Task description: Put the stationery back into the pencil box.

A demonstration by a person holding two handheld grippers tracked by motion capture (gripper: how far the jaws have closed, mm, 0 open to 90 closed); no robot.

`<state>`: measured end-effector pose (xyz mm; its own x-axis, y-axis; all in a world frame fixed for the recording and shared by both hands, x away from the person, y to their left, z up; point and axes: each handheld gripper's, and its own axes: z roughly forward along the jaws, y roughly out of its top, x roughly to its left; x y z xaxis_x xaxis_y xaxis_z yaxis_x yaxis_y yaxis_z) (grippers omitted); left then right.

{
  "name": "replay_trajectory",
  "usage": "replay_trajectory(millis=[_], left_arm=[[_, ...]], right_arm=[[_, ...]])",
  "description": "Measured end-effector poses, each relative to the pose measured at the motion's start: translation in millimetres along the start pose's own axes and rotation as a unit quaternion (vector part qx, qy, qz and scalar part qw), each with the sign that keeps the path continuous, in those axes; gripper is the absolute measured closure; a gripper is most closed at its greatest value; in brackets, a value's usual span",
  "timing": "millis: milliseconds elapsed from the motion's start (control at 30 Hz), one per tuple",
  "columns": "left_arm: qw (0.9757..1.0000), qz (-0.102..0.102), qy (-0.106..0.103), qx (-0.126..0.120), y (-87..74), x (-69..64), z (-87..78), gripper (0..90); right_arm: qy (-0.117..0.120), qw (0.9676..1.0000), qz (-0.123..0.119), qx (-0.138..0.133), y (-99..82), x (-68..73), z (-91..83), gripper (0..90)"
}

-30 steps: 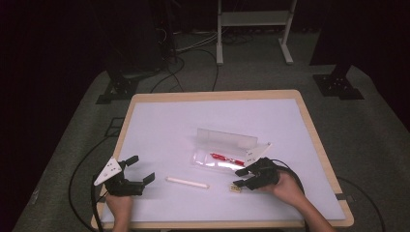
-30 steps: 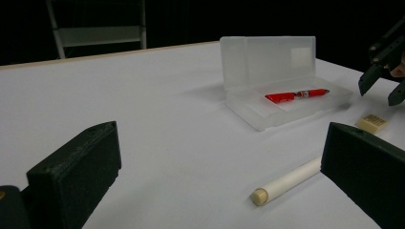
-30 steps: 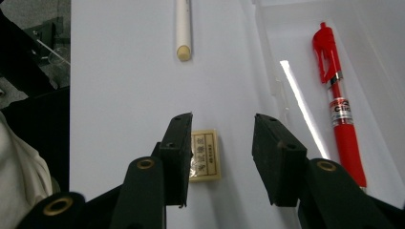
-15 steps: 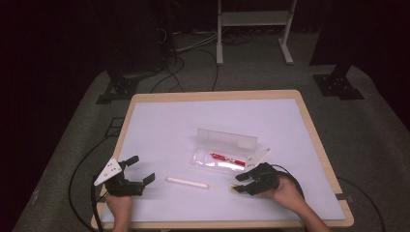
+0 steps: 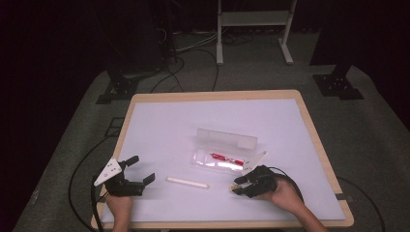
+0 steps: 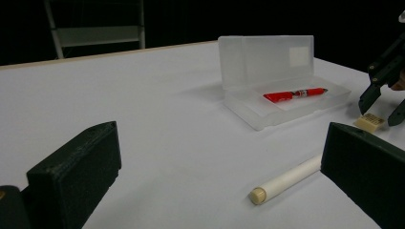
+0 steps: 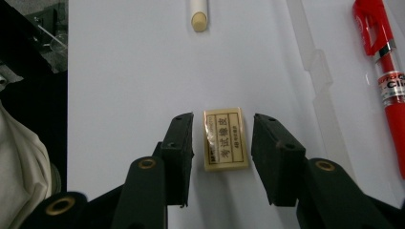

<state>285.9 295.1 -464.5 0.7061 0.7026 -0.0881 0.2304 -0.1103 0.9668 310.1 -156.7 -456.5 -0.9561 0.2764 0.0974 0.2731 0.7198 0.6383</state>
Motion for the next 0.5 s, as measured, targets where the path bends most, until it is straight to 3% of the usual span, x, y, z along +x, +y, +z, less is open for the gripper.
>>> replay_trajectory(millis=[500], left_arm=[[1.0000, -0.001, 0.000, 0.001, 0.1, 0.3, 0.0, 0.0]], right_arm=[[-0.011, 0.9997, -0.018, 0.009, -0.4, -0.5, 3.6, 66.8]])
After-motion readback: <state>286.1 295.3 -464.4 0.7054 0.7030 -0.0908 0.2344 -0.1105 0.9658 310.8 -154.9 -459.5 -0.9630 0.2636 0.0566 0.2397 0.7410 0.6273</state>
